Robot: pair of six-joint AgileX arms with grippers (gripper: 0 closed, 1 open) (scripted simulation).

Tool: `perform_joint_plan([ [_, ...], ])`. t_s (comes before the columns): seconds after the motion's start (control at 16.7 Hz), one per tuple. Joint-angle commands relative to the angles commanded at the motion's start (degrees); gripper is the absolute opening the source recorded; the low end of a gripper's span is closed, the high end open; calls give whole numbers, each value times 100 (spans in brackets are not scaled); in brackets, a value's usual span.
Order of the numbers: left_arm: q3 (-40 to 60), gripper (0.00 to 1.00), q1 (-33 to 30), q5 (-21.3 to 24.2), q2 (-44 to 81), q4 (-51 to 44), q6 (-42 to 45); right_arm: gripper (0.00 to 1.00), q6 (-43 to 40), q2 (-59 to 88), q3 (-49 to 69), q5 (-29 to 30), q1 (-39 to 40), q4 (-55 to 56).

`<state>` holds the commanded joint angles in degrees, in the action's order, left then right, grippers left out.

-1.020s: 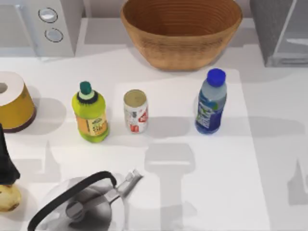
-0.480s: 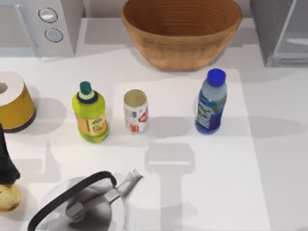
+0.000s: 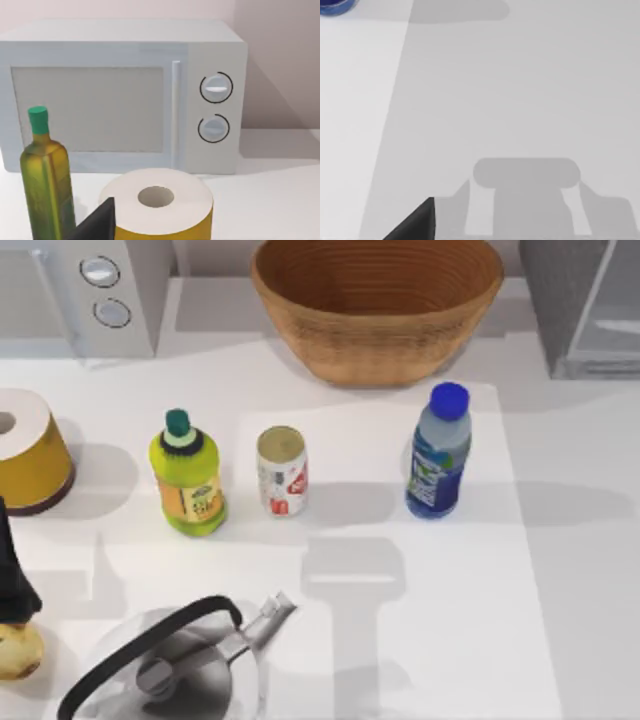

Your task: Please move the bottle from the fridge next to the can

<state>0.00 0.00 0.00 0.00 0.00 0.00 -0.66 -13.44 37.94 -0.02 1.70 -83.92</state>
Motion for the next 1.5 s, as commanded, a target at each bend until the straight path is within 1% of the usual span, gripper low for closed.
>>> perform_joint_plan([
  [0.12,0,100,0,0,0,0,0,100,-54,45,34,-41,-57,15],
  [0.24,0,100,0,0,0,0,0,100,-338,299,203,-258,-352,66],
  [0.36,0,100,0,0,0,0,0,100,-858,781,475,-633,-882,120],
  [0.48,0,100,0,0,0,0,0,100,-1614,1492,814,-1125,-1638,162],
  [0.66,0,100,0,0,0,0,0,100,-3189,2988,1373,-1977,-3040,215],
  [0.9,0,100,0,0,0,0,0,100,-5958,5563,2141,-3123,-5192,229],
  [1.14,0,100,0,0,0,0,0,100,-8629,8210,2863,-4109,-7484,131],
  [1.32,0,100,0,0,0,0,0,100,-10111,9853,3311,-4690,-8951,26],
  [1.5,0,100,0,0,0,0,0,100,-11090,11006,3633,-5113,-9954,-62],
])
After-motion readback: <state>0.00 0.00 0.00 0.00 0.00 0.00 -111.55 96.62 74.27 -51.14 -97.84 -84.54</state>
